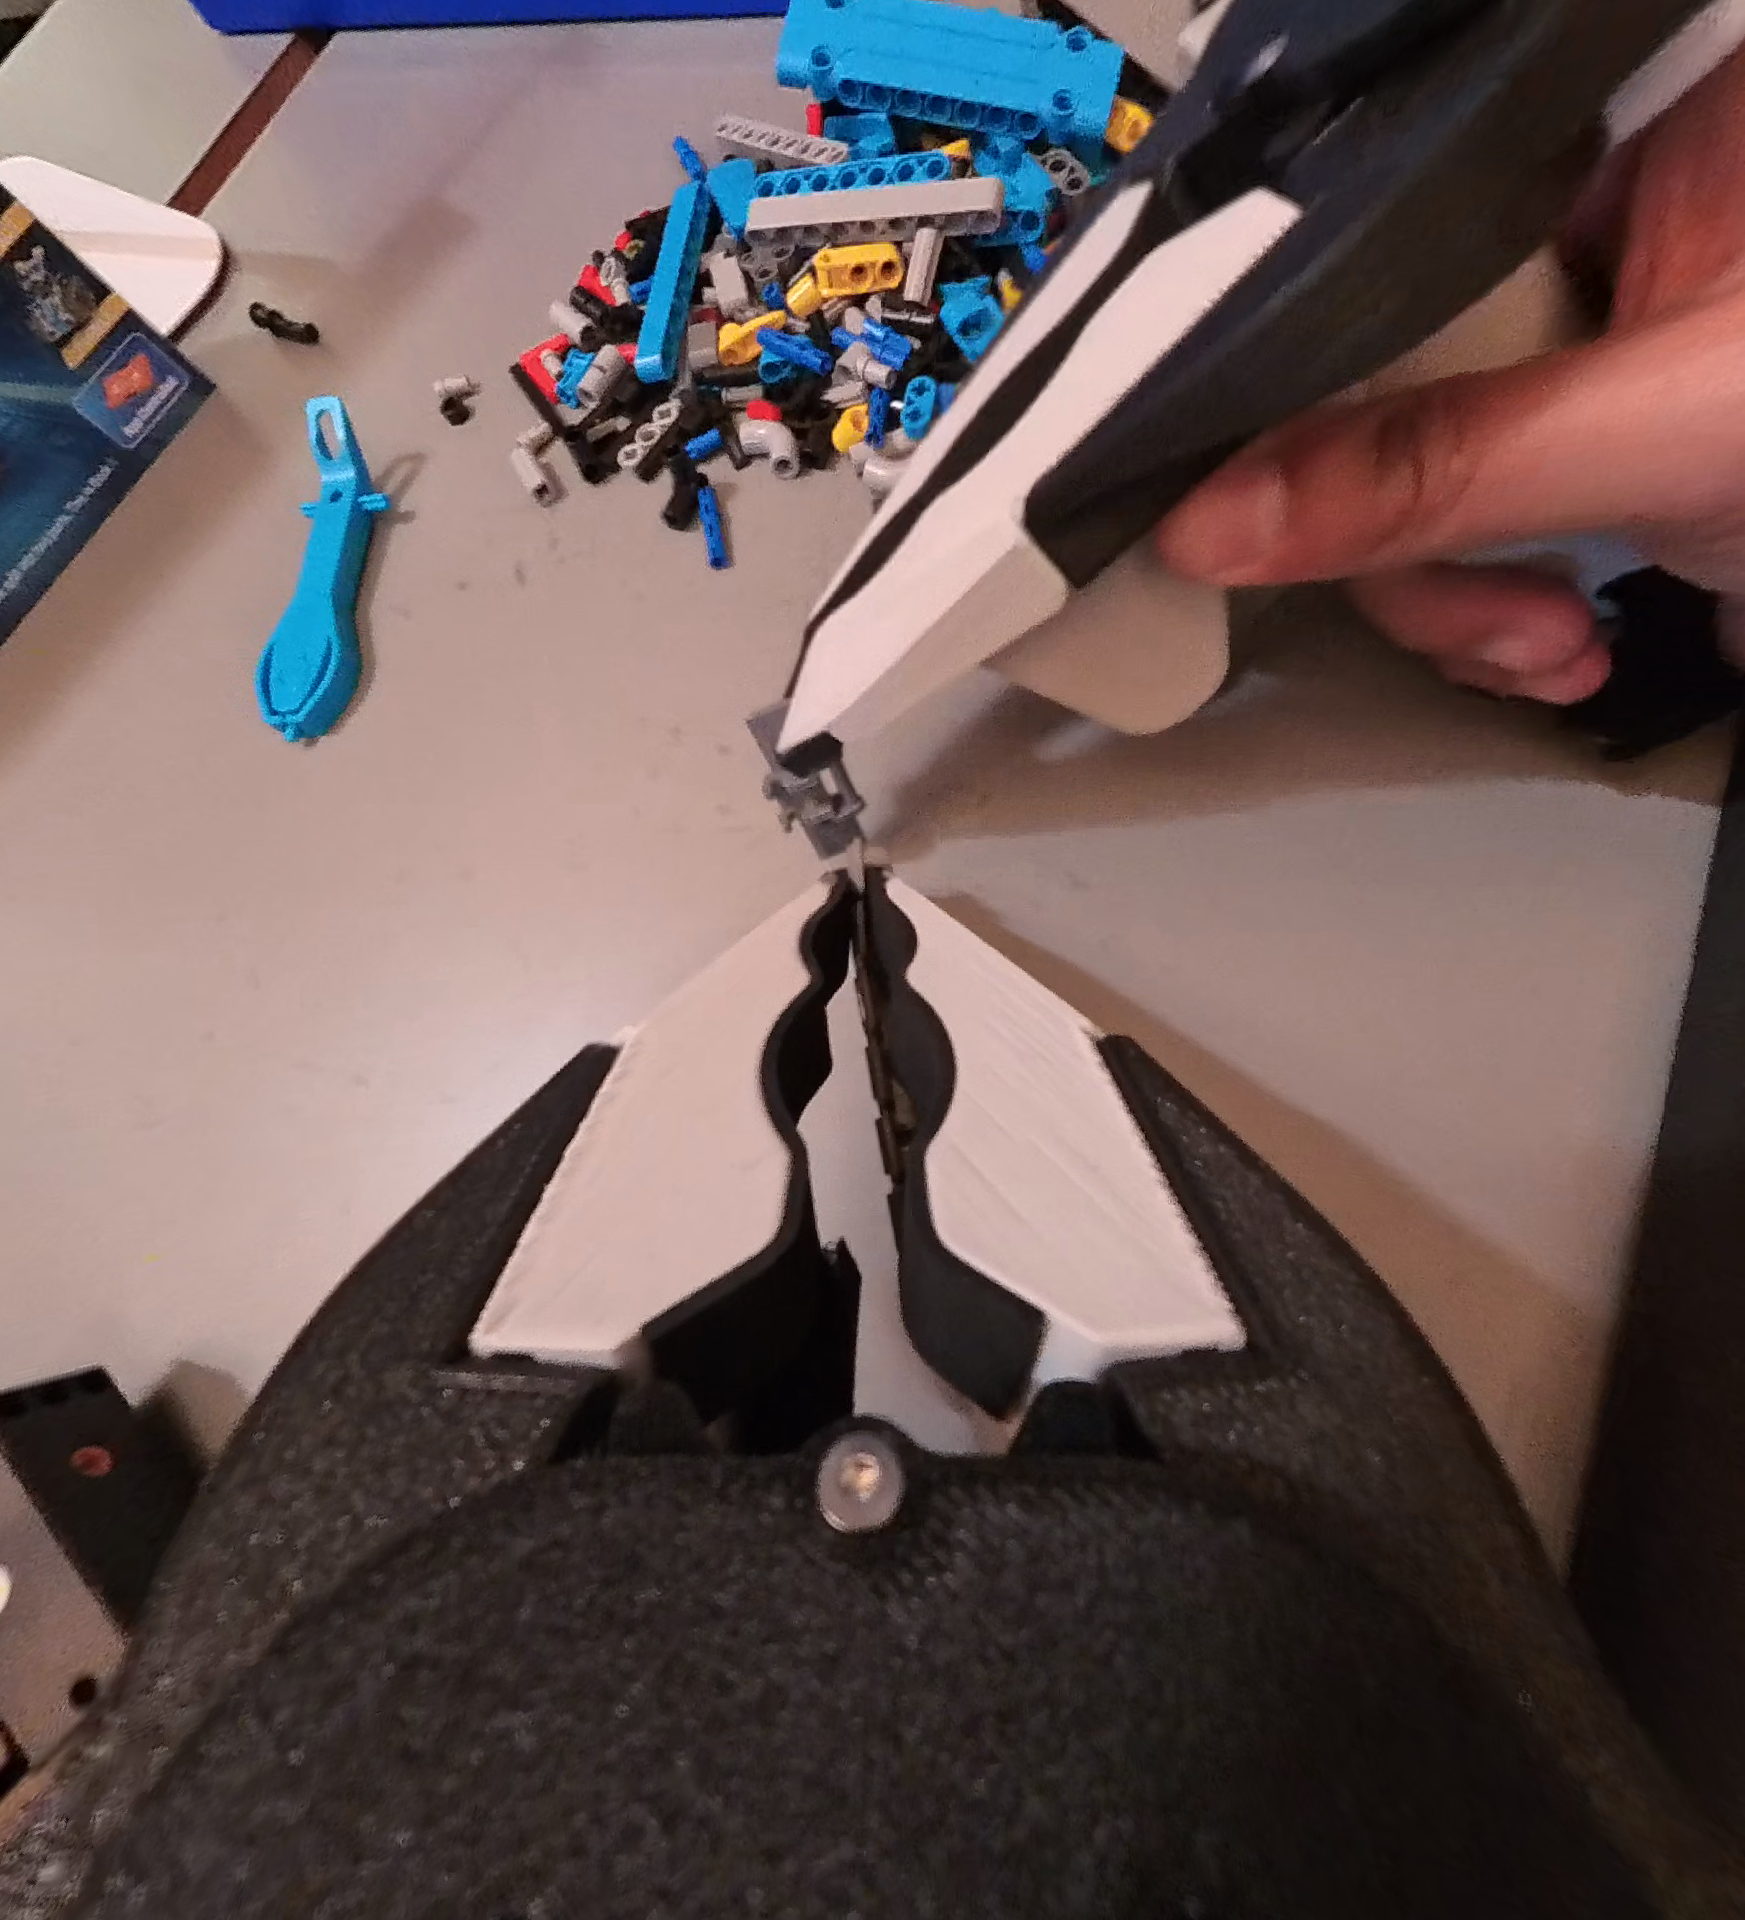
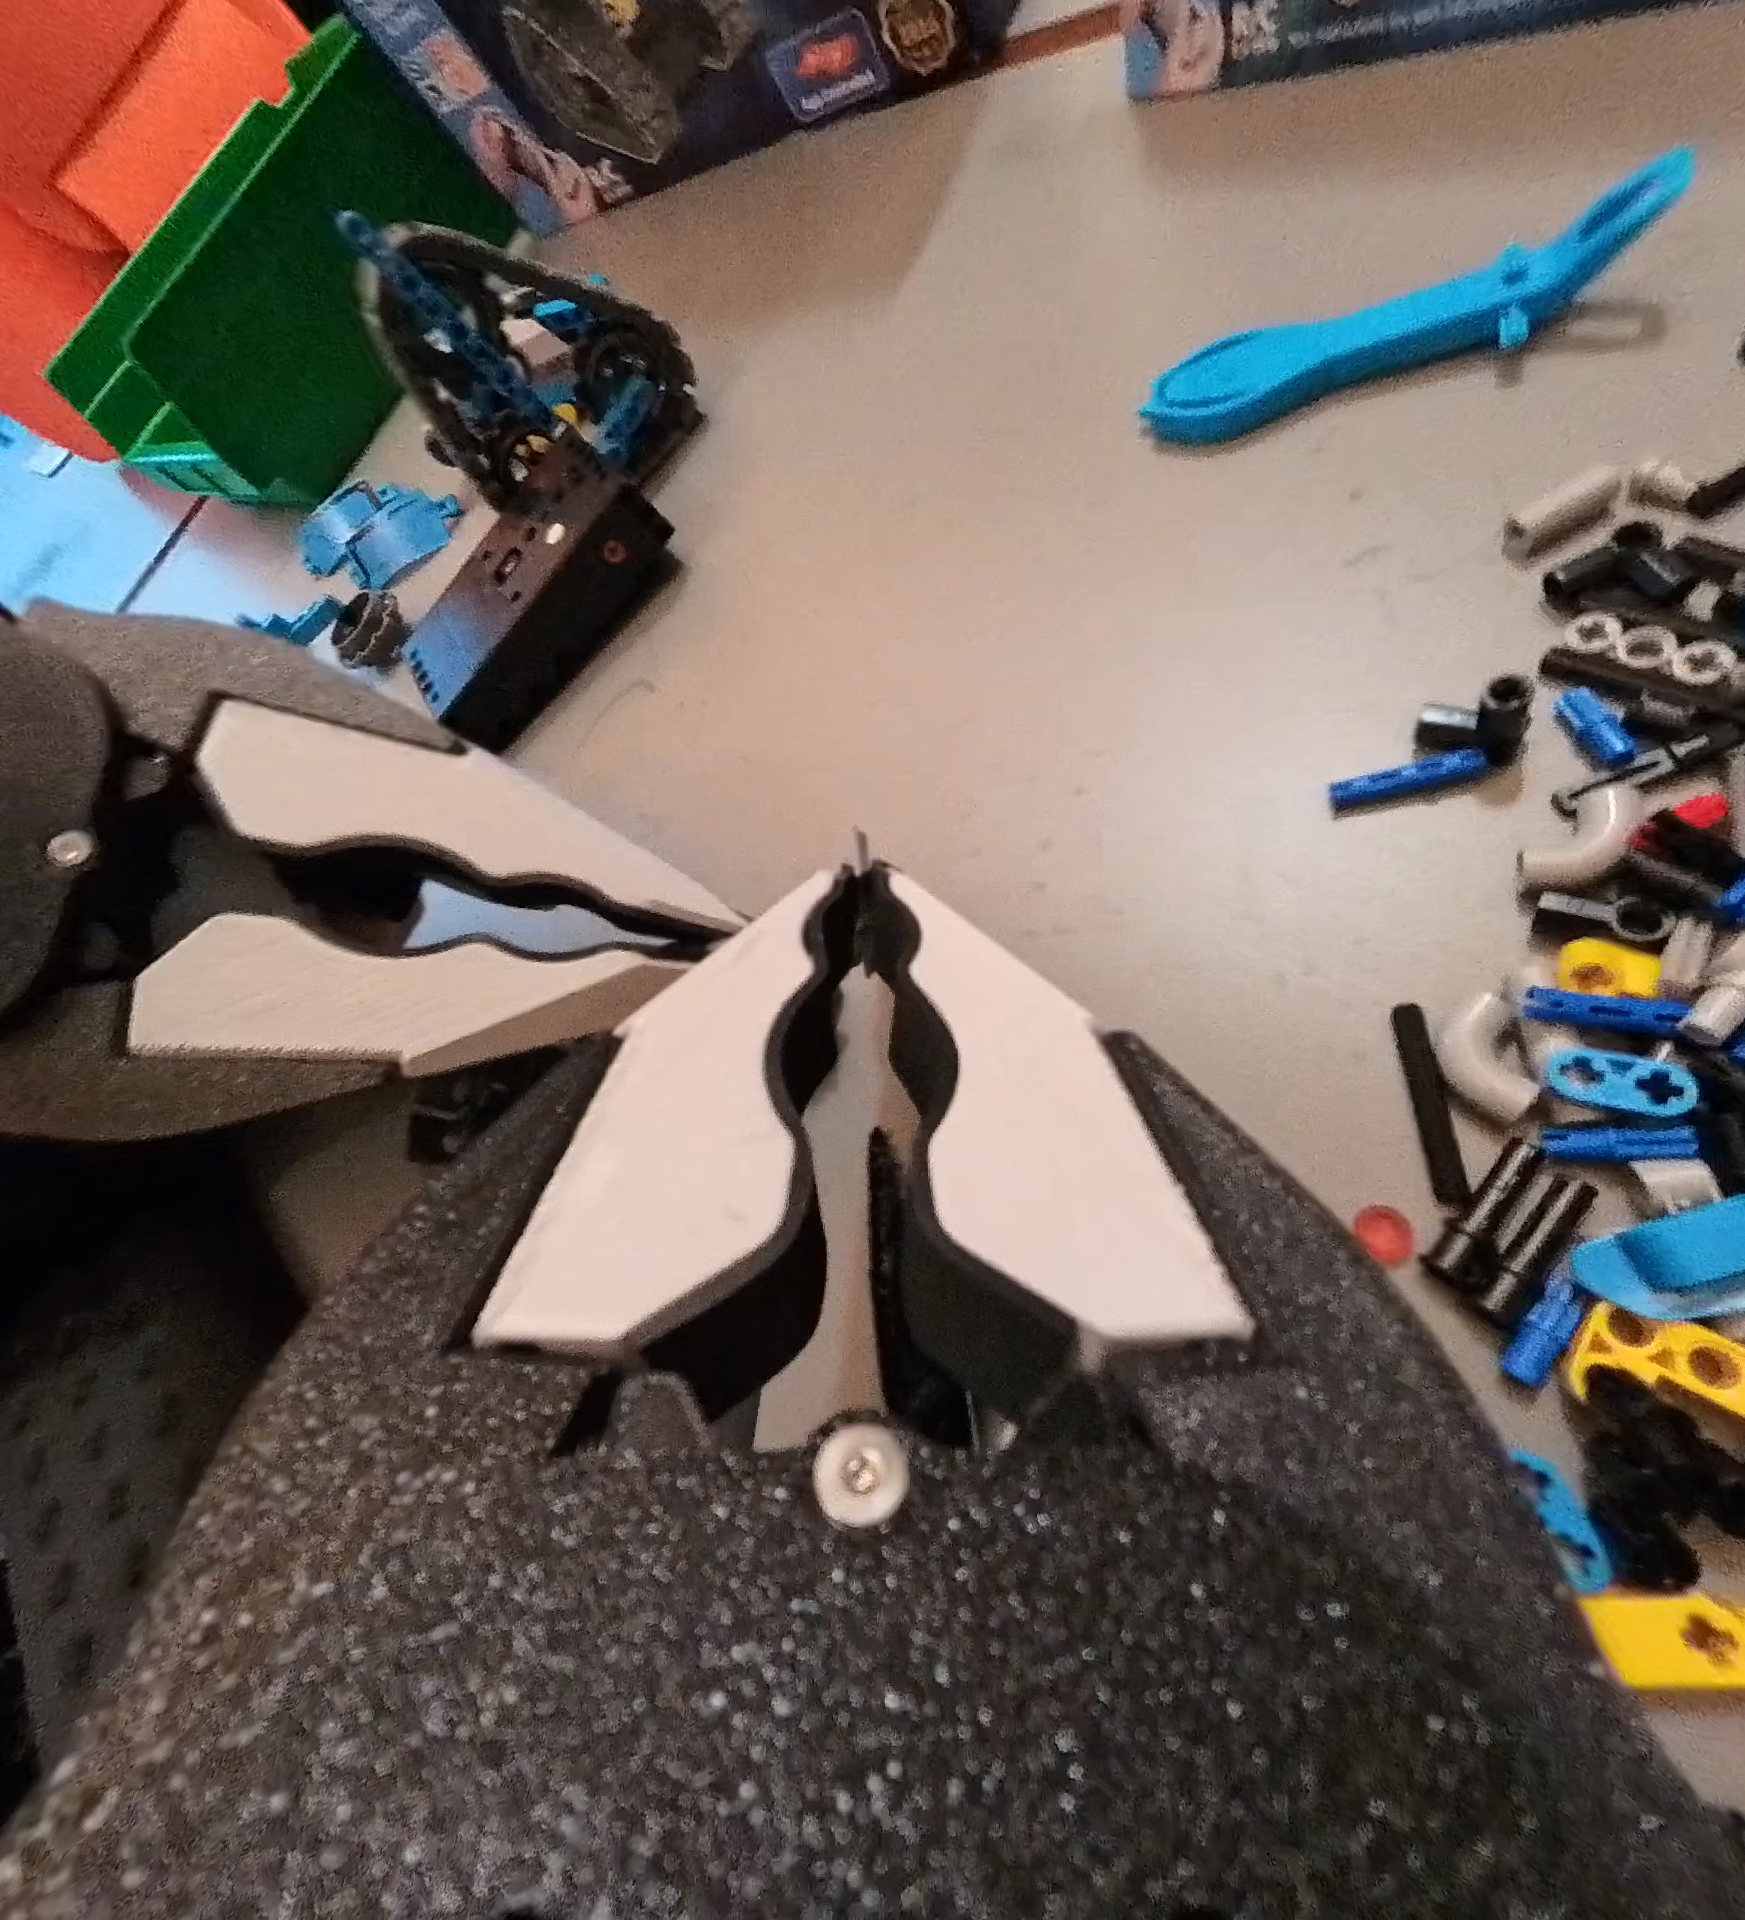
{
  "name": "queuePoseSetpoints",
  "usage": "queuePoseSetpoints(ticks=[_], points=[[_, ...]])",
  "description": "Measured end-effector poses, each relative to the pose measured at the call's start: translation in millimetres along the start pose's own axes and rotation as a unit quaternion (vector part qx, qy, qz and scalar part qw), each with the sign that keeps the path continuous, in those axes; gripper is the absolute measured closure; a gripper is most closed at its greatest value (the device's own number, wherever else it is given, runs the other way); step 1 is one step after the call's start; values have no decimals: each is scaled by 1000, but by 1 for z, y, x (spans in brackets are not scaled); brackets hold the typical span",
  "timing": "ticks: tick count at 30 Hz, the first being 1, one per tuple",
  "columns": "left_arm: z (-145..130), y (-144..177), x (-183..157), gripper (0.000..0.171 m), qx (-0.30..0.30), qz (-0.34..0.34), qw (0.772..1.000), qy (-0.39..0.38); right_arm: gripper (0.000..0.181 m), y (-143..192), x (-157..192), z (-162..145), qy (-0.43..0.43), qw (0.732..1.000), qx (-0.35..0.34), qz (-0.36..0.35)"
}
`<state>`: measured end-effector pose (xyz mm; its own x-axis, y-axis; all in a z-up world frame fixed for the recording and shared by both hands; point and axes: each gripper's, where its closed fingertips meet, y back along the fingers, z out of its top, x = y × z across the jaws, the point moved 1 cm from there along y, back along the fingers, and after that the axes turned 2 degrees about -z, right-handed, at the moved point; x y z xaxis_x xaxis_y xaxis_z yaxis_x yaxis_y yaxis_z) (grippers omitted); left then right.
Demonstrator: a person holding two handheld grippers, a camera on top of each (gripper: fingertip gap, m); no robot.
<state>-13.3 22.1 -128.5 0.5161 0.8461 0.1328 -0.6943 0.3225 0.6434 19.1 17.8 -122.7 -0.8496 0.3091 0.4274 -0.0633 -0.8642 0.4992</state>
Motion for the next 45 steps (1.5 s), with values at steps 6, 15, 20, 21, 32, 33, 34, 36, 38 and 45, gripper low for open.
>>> queuePoseSetpoints(ticks=[6, 15, 20, 21, 32, 33, 34, 36, 38, 45], points=[[6, -1, 3, 164, -33, -35, 999, 21, 180, 58, -45, 29, 19, 996, -76, -43], [13, 24, 9, 151, -69, -89, 991, 68, 180, 212, -257, 17, -33, 959, 10, -280], [4, 19, -2, 151, -47, -122, 989, 69, 166, 225, -283, 21, -28, 946, 21, -323], [2, 18, -3, 151, -43, -126, 989, 68, 164, 233, -286, 26, -16, 937, 17, -348], [3, 21, -10, 153, -43, -154, 984, 77, 154, 72, -4, 17, 130, 982, 13, 139], [4, 21, -10, 153, -46, -155, 983, 84, 154, 54, 2, 7, 159, 977, 31, 139], [4, 20, -9, 153, -46, -150, 984, 87, 155, 39, 6, -1, 186, 971, 47, 141], [0, 16, -6, 155, -35, -138, 986, 84, 153, 20, 11, -7, 213, 962, 75, 154], [-3, 14, -3, 169, -29, -125, 989, 79, 154, 10, 14, -9, 247, 951, 90, 162], [-3, 12, 3, 170, -31, -111, 990, 85, 175, -2, 14, -20, 274, 939, 120, 167]])
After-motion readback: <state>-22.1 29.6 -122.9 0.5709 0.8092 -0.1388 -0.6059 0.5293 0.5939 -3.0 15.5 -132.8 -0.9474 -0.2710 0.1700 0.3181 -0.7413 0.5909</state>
